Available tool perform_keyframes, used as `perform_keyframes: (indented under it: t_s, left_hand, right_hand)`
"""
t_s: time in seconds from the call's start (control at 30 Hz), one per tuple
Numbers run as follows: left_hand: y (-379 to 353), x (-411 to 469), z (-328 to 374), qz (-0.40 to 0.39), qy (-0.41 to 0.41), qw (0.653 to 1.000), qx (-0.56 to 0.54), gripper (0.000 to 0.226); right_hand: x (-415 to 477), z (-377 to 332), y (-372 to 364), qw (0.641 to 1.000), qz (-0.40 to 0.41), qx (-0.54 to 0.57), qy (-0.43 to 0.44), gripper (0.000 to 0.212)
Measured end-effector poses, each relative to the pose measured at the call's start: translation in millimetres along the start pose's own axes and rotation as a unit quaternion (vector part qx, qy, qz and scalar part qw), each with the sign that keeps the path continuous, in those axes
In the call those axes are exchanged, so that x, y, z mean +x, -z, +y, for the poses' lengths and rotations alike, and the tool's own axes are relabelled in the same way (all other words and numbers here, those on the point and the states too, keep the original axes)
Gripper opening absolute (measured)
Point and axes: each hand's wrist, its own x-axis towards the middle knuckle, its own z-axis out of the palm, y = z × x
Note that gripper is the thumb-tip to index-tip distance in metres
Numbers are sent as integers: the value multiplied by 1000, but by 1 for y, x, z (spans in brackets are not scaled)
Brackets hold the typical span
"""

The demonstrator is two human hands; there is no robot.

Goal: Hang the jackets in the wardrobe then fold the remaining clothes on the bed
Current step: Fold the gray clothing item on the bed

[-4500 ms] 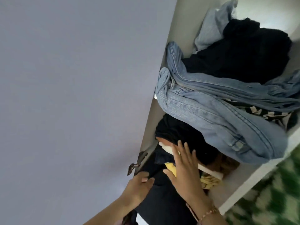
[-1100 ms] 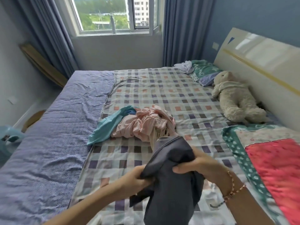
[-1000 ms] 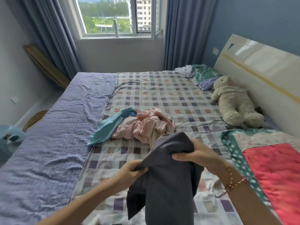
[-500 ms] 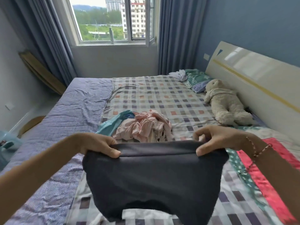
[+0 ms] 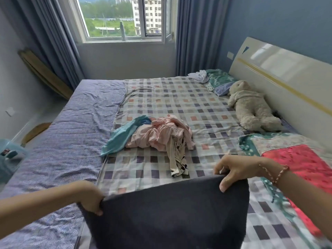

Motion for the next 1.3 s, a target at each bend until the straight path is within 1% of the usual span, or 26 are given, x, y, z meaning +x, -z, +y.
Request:
perform_keyframes:
  t_s: [0.07,0.13,0.17,0.2,0.23,0.27,0.33,0.4,0.47,0.5,0.53,0.6,0.67,0.7,0.73,0.77,0.8,0.83,0.87,0.93,0.97,1.03,1.1,1.17,1.23,1.3]
  left_hand:
    - [10,4,-4,48,24,999,-8,43]
    - [27,3,-8,89,50,994,31,45]
    - [38,4,-10,123,78,988,45,43]
    - [49,6,-13,175,113,977,49,40]
    - [60,8,-15,232,156,959,51,35]
    - [71,9,-18,279,199,938,45,33]
    - [85,10,-26,345,260,901,26,35]
    - [84,15,-31,376,294,878,40,36]
    - [68,24,-29,370,313,874,46,34]
    - [54,33,-25,358,314,878,57,34]
    - [37,48,-19,340,313,883,79,36]
    - [3,73,-4,308,296,897,114,39]
    - [-33,102,12,287,258,911,148,38]
    - [-52,115,21,277,225,921,154,37]
    - [-73,131,29,259,183,936,154,37]
    - [-95,147,36,231,138,951,150,37]
    - [-118,165,43,197,93,966,138,37]
    - [-134,175,48,172,61,976,123,37]
    - [-149,186,52,149,44,983,99,37]
    - [-160,202,55,148,41,988,3,36]
    - [-160,208,55,158,47,985,-49,36]
    - [-153,218,53,184,56,972,-135,42]
    - [-148,240,49,184,66,958,-208,47]
    - [-146,255,46,173,81,942,-275,49]
    - [-149,273,43,150,81,942,-287,53]
    - [-151,275,46,139,73,949,-272,54]
  right_hand:
    - [20,5,-2,988,-17,-140,-70,18]
    - [44,10,0,952,7,-268,-144,31]
    - [55,12,1,932,53,-314,-171,38]
    - [63,13,3,912,118,-347,-186,38]
    - [70,13,6,886,187,-381,-189,32]
    - [74,10,9,857,252,-413,-178,24]
    - [76,5,12,778,382,-485,-117,9]
    - [78,13,11,722,483,-494,-45,18]
    - [81,26,-3,705,520,-481,-16,14]
    - [87,34,-16,703,527,-478,-10,24]
    - [94,41,-30,703,529,-476,-4,30]
    - [107,57,-68,731,509,-455,-16,33]
    - [125,78,-116,788,432,-438,-32,26]
    - [133,88,-142,823,376,-424,-46,14]
    - [142,101,-170,870,301,-384,-71,12]
    - [155,121,-199,910,223,-342,-75,29]
    - [165,145,-230,934,183,-300,-70,41]
    - [170,156,-248,947,160,-268,-74,47]
    - [174,162,-263,951,147,-259,-85,48]
    - [176,157,-270,957,88,-250,-121,39]
    - [176,153,-268,963,101,-220,-121,35]
    - [191,153,-264,968,122,-161,-151,39]
    - [215,155,-260,967,144,-98,-187,45]
    - [231,157,-258,966,152,-42,-206,43]
    - [247,161,-264,963,138,-9,-233,39]
    - [253,157,-270,957,106,12,-270,48]
